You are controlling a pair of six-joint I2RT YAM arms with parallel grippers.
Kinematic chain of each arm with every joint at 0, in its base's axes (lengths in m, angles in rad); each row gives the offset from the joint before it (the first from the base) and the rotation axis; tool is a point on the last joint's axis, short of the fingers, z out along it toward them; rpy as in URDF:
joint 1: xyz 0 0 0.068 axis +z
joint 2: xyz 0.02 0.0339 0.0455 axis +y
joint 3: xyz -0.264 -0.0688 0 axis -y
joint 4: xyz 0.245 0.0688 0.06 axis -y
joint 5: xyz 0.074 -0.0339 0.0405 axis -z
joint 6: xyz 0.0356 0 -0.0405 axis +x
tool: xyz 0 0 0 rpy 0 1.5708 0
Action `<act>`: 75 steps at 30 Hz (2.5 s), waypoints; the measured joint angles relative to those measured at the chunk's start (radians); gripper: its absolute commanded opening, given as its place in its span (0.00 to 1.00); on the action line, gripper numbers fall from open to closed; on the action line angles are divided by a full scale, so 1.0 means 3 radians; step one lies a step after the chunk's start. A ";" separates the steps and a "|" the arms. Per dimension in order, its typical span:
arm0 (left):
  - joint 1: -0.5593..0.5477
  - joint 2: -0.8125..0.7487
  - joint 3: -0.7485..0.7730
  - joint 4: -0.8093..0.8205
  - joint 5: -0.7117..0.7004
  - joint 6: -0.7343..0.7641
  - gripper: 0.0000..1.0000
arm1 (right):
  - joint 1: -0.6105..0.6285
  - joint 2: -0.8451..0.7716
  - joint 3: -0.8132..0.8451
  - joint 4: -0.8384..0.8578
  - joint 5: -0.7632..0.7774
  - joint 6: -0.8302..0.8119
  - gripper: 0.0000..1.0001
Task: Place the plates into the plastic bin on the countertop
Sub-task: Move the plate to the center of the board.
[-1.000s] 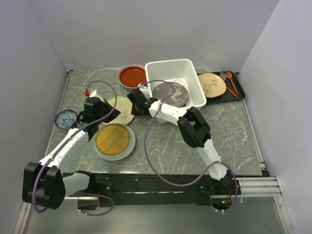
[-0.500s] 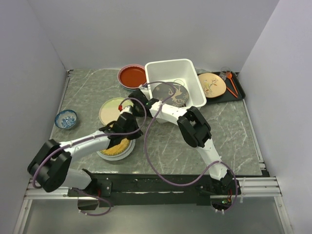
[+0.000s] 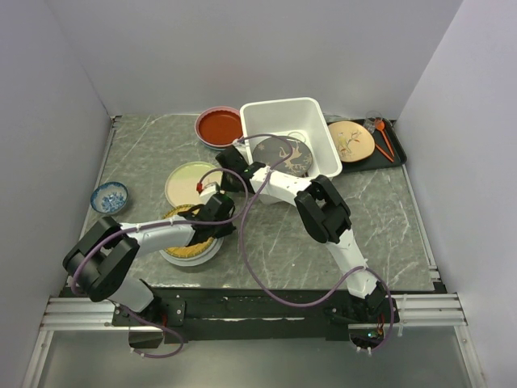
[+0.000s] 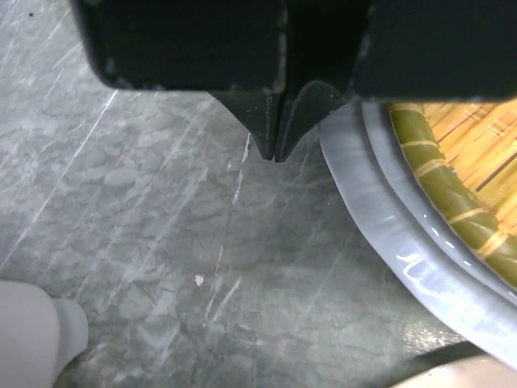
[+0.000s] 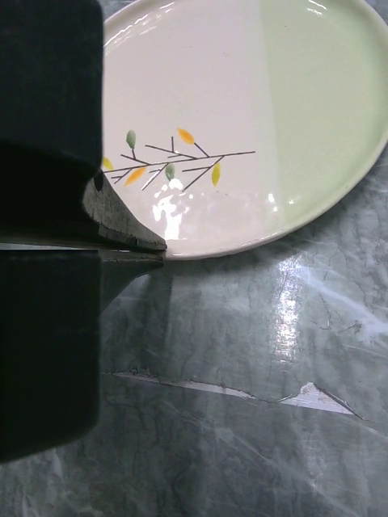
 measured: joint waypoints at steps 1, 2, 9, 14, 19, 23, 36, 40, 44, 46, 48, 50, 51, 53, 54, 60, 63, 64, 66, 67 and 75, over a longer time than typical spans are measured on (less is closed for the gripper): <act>-0.0004 0.0000 0.0000 -0.0001 -0.0024 -0.0023 0.01 | 0.0000 0.0000 0.0000 0.0000 0.0000 0.0000 0.00; -0.0004 0.0000 0.0000 -0.0005 -0.0039 -0.0041 0.01 | 0.0000 0.0000 0.0000 0.0001 -0.0001 0.0000 0.00; 0.0064 -0.0036 -0.0023 -0.0056 -0.0175 -0.0151 0.01 | -0.0006 0.0000 -0.0005 0.0008 -0.0024 -0.0003 0.00; 0.0264 -0.0273 -0.0203 -0.0076 -0.0206 -0.0209 0.01 | -0.0011 0.0000 -0.0014 0.0014 -0.0051 -0.0015 0.00; 0.0511 -0.0497 -0.0393 -0.0095 -0.0202 -0.0207 0.01 | -0.0011 0.0000 -0.0037 0.0037 -0.0057 -0.0029 0.00; 0.0649 -0.0628 -0.0507 -0.0108 -0.0202 -0.0207 0.01 | -0.0013 -0.0018 -0.0095 0.0114 -0.0060 -0.0042 0.00; 0.0936 -0.1186 -0.0736 -0.0329 -0.0207 -0.0219 0.01 | 0.0015 -0.0168 -0.0440 0.0429 -0.0071 -0.0130 0.00; 0.0964 -0.1269 -0.0736 -0.0402 -0.0226 -0.0195 0.01 | 0.0034 -0.0247 -0.0582 0.0491 -0.0075 -0.0135 0.00; 0.0968 -0.1364 -0.0736 -0.0458 -0.0221 -0.0148 0.03 | 0.0065 -0.0364 -0.0746 0.0504 -0.0080 -0.0142 0.00; 0.0970 -0.1432 -0.0736 -0.0470 -0.0215 -0.0104 0.06 | 0.0075 -0.0398 -0.0796 0.0495 -0.0081 -0.0141 0.00; 0.0974 -0.1489 -0.0731 -0.0472 -0.0197 -0.0061 0.09 | 0.0083 -0.0437 -0.0843 0.0476 -0.0083 -0.0145 0.00; 0.0974 -0.1522 -0.0712 -0.0470 -0.0195 -0.0015 0.15 | 0.0090 -0.0465 -0.0884 0.0477 -0.0086 -0.0155 0.00; 0.0974 -0.1528 -0.0696 -0.0470 -0.0191 0.0004 0.18 | 0.0097 -0.0482 -0.0905 0.0474 -0.0086 -0.0158 0.00; 0.0974 -0.1525 -0.0652 -0.0453 -0.0178 0.0064 0.26 | 0.0113 -0.0521 -0.0960 0.0476 -0.0084 -0.0160 0.00; 0.0974 -0.1520 -0.0628 -0.0440 -0.0168 0.0081 0.27 | 0.0121 -0.0542 -0.0983 0.0467 -0.0083 -0.0160 0.00; 0.0975 -0.1300 -0.0535 -0.0234 -0.0064 0.0197 0.16 | 0.0173 -0.0655 -0.1128 0.0416 -0.0055 -0.0164 0.00; 0.0977 -0.1063 -0.0515 -0.0112 0.0018 0.0230 0.01 | 0.0206 -0.0715 -0.1193 0.0361 -0.0025 -0.0156 0.00; 0.0977 -0.0966 -0.0509 -0.0071 0.0046 0.0247 0.01 | 0.0219 -0.0746 -0.1228 0.0341 -0.0015 -0.0153 0.01; 0.0975 -0.0801 -0.0490 -0.0020 0.0088 0.0259 0.01 | 0.0238 -0.0805 -0.1308 0.0334 -0.0005 -0.0142 0.03; 0.0974 -0.0707 -0.0481 0.0014 0.0107 0.0264 0.01 | 0.0254 -0.0853 -0.1371 0.0326 0.0001 -0.0120 0.04; 0.0907 -0.0347 -0.0413 0.0282 0.0216 0.0254 0.01 | 0.0306 -0.0965 -0.1513 0.0177 0.0042 -0.0083 0.46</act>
